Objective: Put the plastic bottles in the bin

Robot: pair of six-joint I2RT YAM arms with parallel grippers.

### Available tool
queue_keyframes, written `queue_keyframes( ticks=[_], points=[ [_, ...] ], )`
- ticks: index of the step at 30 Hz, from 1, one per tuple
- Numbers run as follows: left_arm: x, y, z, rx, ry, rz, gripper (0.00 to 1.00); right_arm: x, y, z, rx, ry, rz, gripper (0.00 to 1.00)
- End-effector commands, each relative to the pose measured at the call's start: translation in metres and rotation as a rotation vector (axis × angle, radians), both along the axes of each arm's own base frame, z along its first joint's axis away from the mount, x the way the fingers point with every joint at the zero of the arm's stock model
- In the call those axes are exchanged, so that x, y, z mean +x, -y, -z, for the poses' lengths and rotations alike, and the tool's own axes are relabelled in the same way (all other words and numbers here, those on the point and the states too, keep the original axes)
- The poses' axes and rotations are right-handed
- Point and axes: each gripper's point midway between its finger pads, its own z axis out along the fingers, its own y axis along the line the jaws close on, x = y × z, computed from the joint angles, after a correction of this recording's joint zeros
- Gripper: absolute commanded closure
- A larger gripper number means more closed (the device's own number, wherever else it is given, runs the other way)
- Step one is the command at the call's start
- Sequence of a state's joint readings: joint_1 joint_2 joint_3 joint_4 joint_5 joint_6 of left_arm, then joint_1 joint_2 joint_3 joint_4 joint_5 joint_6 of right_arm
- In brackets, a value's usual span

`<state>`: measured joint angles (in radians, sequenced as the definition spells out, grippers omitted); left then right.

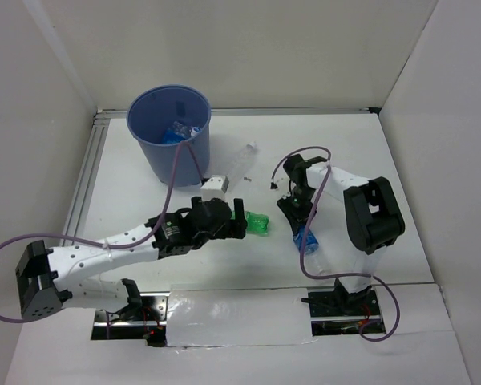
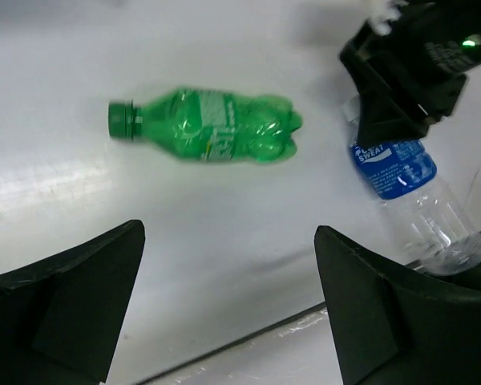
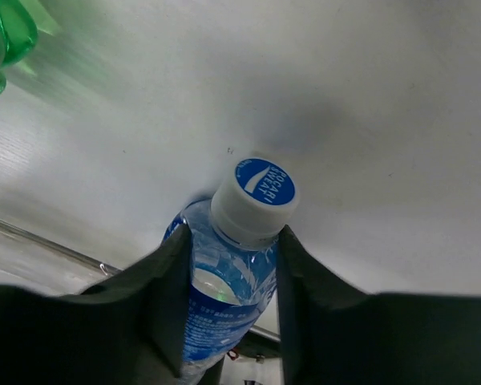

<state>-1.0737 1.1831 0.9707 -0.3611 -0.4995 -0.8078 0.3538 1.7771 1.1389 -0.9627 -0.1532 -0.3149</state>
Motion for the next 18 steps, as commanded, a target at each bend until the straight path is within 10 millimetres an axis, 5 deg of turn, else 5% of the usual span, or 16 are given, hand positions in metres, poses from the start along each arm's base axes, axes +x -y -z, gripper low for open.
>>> queue_keyframes(
  ticks=[1, 6, 9, 10, 12, 13, 16, 18],
  points=[
    [-0.006, 0.012, 0.020, -0.218, -0.241, -0.257, 0.00, -0.009, 0.003, -0.008, 0.002, -0.047, -0.010, 0.76],
    [-0.010, 0.027, 0.029, -0.242, -0.354, -0.295, 0.00, 0.012, -0.007, -0.042, 0.134, -0.001, -0.019, 0.85],
    [-0.012, 0.031, 0.034, -0.216, -0.389, -0.297, 0.00, 0.053, -0.015, -0.094, 0.250, 0.123, -0.037, 0.90],
    [-0.014, 0.032, 0.034, -0.225, -0.404, -0.296, 0.00, 0.084, -0.022, -0.129, 0.291, 0.238, -0.055, 0.91],
    [-0.021, 0.022, 0.053, -0.196, -0.446, -0.314, 0.00, 0.109, -0.031, -0.165, 0.354, 0.324, -0.093, 0.93],
    [-0.026, 0.019, 0.055, -0.208, -0.463, -0.321, 0.00, 0.137, -0.038, -0.214, 0.391, 0.478, -0.117, 0.94],
    [-0.040, 0.001, 0.073, -0.212, -0.502, -0.342, 0.00, 0.172, -0.060, -0.276, 0.457, 0.675, -0.168, 0.94],
    [-0.047, -0.010, 0.087, -0.219, -0.518, -0.368, 0.00, 0.195, -0.085, -0.356, 0.546, 0.949, -0.215, 0.96]
  ],
)
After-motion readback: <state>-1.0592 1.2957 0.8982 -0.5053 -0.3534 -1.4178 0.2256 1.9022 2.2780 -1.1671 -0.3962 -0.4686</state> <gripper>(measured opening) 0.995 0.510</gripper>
